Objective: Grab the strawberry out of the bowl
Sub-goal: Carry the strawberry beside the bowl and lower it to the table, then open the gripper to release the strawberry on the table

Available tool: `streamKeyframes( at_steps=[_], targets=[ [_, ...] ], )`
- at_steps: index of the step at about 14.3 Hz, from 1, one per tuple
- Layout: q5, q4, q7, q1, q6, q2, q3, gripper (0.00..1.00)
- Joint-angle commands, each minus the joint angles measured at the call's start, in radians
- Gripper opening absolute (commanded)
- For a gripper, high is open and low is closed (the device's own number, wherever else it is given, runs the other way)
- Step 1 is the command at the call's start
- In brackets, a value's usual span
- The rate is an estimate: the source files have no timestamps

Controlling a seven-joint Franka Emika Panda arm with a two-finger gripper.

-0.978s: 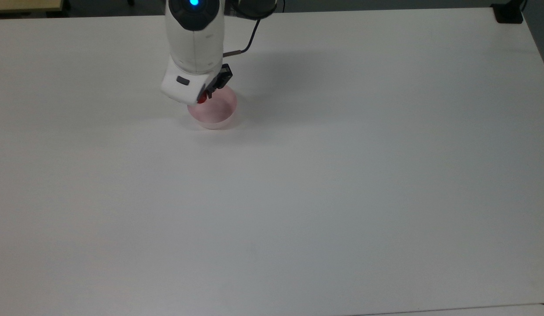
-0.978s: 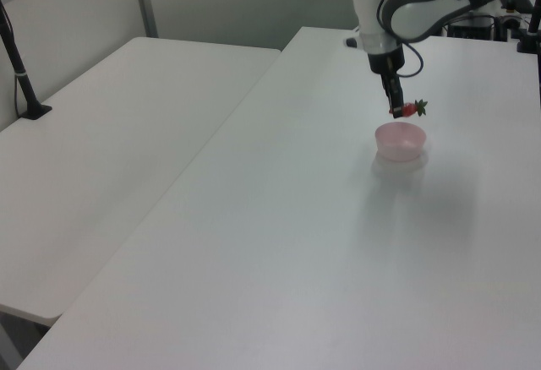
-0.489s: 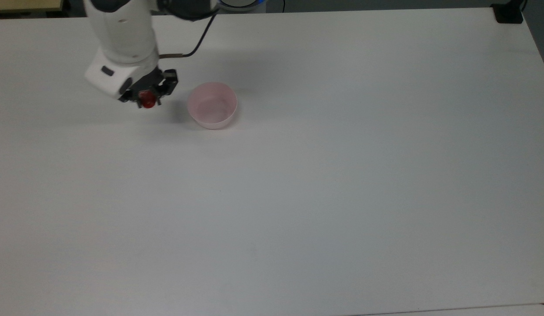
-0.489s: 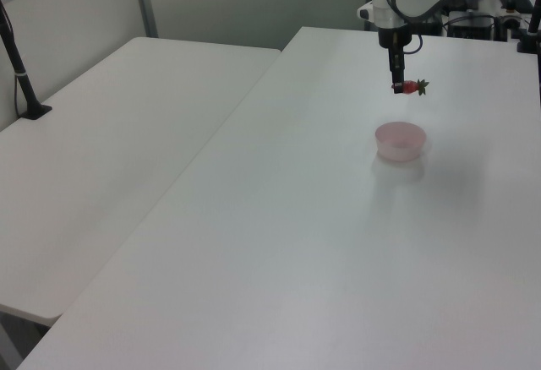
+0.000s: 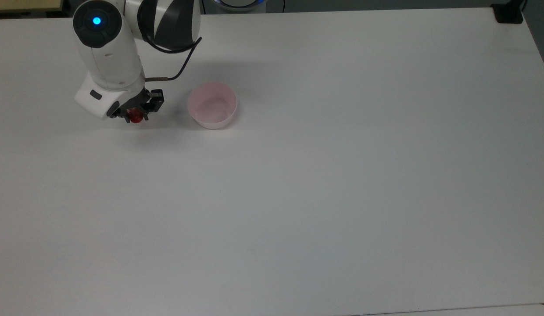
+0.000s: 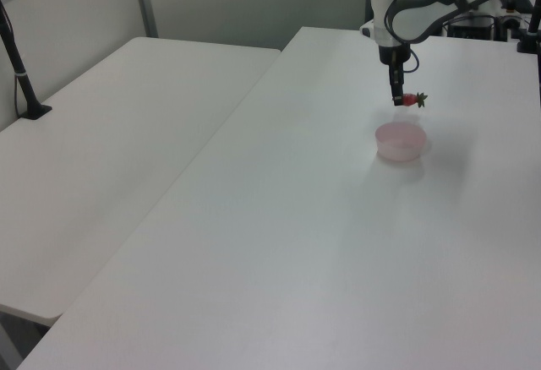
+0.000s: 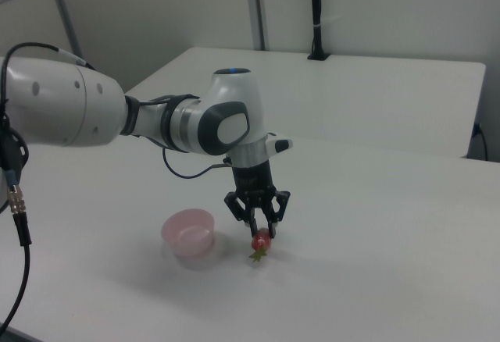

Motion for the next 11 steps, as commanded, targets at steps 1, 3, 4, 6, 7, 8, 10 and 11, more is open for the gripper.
streamKeyframes(
  at_steps=[1,3,4,6,7,8,10,11],
  targets=[
    [-0.017,0.007,0.013,0.005,0.020,0.010,-0.004,0.59],
    [-0.012,0.007,0.045,0.005,0.015,-0.001,-0.004,0.87],
    [-0.009,0.007,0.112,0.007,0.009,-0.024,-0.004,1.00],
    [-0.004,0.007,0.203,0.014,0.001,-0.086,0.001,1.00],
    [0.003,0.008,0.231,0.016,-0.028,-0.117,0.002,1.00],
    [0.011,0.030,0.263,0.022,-0.089,-0.164,0.008,1.00],
    [0.026,0.070,0.277,0.060,-0.190,-0.211,0.008,1.00],
    [0.060,0.105,0.278,0.078,-0.277,-0.243,0.007,1.00]
  ],
)
